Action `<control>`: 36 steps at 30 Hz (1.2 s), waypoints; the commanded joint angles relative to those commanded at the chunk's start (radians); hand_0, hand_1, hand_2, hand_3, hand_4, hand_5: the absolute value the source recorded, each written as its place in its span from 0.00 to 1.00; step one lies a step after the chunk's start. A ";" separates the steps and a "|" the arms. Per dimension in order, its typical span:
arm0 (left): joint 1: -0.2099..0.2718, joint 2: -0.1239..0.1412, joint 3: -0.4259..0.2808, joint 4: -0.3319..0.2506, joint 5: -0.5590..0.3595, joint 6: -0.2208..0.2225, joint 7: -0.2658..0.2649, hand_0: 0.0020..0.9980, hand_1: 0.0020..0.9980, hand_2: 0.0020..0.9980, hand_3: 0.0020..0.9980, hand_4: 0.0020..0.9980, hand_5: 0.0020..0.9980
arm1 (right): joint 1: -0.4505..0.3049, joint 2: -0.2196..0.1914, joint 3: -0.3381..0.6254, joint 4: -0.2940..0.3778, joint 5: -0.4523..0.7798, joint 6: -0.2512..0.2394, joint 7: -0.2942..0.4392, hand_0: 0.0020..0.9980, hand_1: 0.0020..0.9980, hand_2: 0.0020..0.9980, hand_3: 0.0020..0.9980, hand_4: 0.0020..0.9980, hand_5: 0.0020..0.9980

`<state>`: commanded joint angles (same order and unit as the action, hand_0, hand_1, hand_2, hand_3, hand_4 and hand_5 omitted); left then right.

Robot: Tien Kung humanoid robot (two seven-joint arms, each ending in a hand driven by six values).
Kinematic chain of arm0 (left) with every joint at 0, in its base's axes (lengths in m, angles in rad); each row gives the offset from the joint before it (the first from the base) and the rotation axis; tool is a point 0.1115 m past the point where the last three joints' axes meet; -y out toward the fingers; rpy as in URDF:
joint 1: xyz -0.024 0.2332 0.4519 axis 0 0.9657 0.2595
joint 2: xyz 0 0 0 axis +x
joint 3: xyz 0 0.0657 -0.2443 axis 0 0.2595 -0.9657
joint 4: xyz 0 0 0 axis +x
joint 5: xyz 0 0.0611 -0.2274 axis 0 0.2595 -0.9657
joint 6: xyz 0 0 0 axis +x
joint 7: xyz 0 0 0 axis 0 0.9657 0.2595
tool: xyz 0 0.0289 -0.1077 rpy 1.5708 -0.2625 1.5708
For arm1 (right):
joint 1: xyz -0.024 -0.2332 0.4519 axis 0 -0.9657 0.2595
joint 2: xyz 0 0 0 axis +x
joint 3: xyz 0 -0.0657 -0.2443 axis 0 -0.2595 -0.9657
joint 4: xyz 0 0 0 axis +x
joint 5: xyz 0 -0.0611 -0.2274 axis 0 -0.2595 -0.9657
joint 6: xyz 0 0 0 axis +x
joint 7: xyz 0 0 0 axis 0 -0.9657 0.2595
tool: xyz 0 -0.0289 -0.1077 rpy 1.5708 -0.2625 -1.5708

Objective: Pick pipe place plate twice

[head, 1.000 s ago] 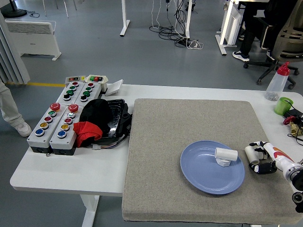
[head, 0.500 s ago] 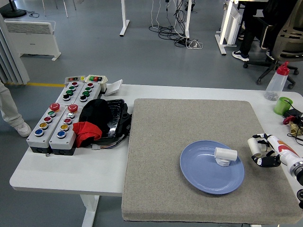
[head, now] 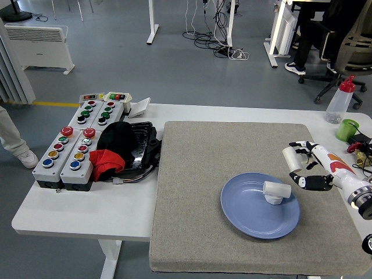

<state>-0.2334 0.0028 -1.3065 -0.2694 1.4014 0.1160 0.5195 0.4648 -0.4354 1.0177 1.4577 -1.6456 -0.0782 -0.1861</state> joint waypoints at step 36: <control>0.008 -0.003 -0.006 -0.002 0.010 -0.002 0.004 0.58 0.58 0.59 0.49 0.41 1.00 | 0.040 -0.028 -0.237 0.060 -0.011 0.162 -0.015 0.92 0.88 0.99 0.90 0.78 0.37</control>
<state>-0.2250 0.0000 -1.3121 -0.2718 1.4112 0.1141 0.5240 0.5044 -0.4631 0.7809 1.5173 -1.6564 0.0835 -0.2010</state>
